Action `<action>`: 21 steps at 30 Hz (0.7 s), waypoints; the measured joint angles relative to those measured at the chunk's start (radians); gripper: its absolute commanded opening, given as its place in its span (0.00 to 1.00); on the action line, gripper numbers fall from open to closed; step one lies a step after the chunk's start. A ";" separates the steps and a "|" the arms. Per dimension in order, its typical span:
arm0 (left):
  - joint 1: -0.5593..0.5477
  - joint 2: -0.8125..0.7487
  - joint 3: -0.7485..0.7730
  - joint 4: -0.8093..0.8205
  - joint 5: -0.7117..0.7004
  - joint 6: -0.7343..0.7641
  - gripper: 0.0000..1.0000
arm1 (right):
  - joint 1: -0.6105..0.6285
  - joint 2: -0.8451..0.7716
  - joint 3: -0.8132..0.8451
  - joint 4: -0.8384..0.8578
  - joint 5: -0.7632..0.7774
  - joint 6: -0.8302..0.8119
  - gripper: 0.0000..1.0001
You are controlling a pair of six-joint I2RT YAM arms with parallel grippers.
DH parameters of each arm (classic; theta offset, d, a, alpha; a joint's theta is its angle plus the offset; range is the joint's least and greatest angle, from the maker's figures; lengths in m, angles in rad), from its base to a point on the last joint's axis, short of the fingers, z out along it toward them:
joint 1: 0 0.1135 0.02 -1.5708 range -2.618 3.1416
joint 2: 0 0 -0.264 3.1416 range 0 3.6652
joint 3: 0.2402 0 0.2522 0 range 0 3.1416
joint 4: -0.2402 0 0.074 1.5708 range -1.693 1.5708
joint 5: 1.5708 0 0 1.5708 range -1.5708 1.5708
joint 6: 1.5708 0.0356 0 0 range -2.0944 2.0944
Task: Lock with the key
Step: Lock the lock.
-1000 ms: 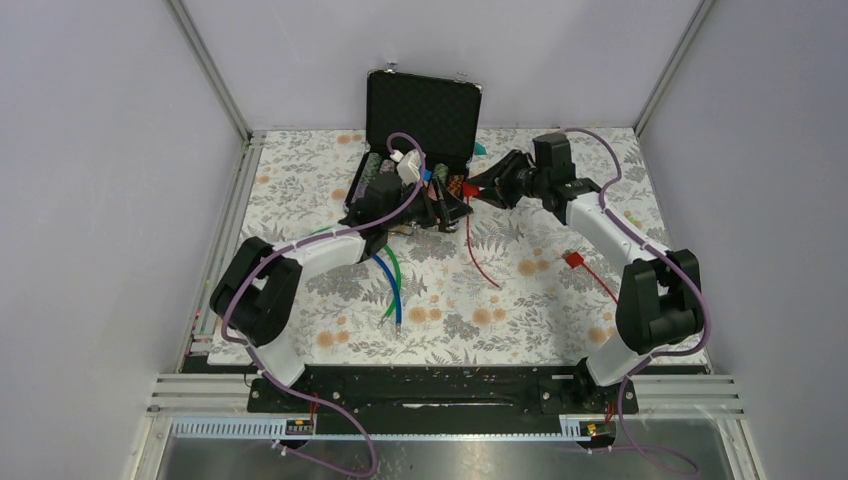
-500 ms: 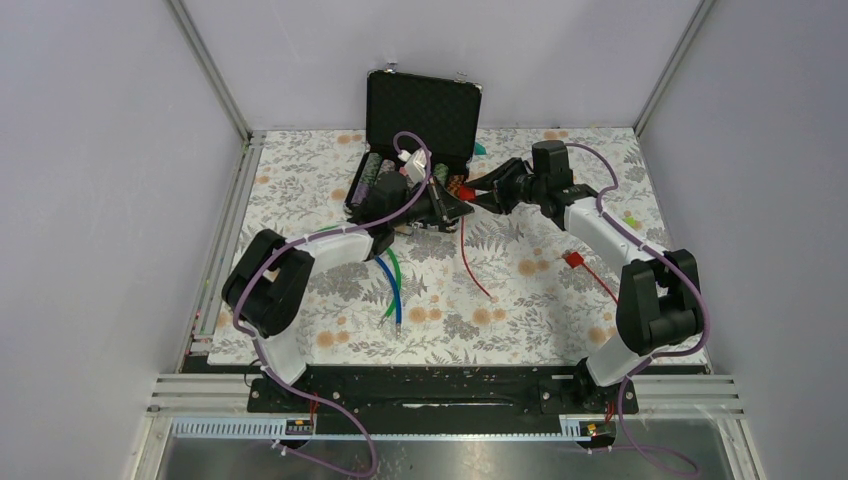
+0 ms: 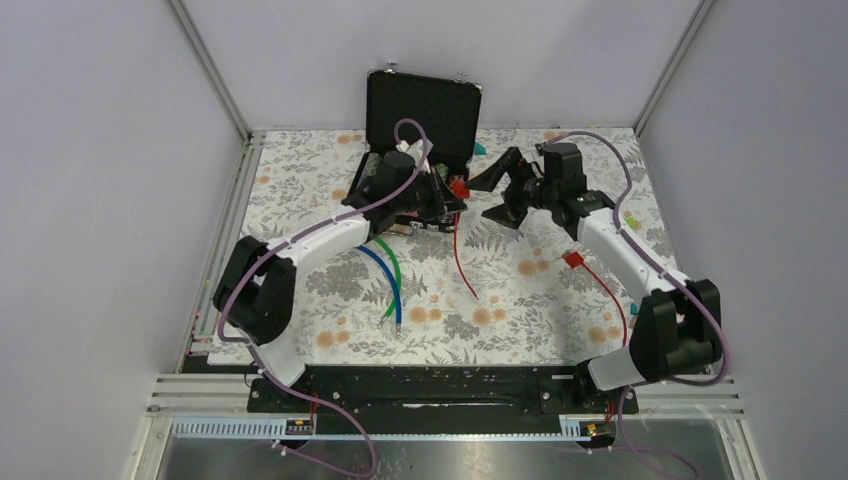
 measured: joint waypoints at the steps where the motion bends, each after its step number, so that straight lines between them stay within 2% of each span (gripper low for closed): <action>1: 0.000 -0.006 0.031 -0.053 -0.014 0.003 0.00 | -0.001 -0.029 -0.012 -0.004 -0.001 -0.037 0.99; 6: 0.016 -0.032 0.180 -0.281 -0.059 -0.027 0.00 | 0.001 -0.164 -0.086 0.001 -0.042 -0.222 0.87; 9: 0.031 -0.037 0.264 -0.412 -0.065 -0.076 0.00 | 0.031 -0.233 -0.108 -0.027 -0.031 -0.338 0.84; 15: 0.042 -0.044 0.362 -0.552 -0.062 -0.192 0.00 | 0.284 -0.299 -0.061 -0.128 0.138 -0.542 0.72; 21: 0.041 -0.108 0.334 -0.616 -0.059 -0.278 0.00 | 0.408 -0.299 -0.024 -0.182 0.363 -0.617 0.62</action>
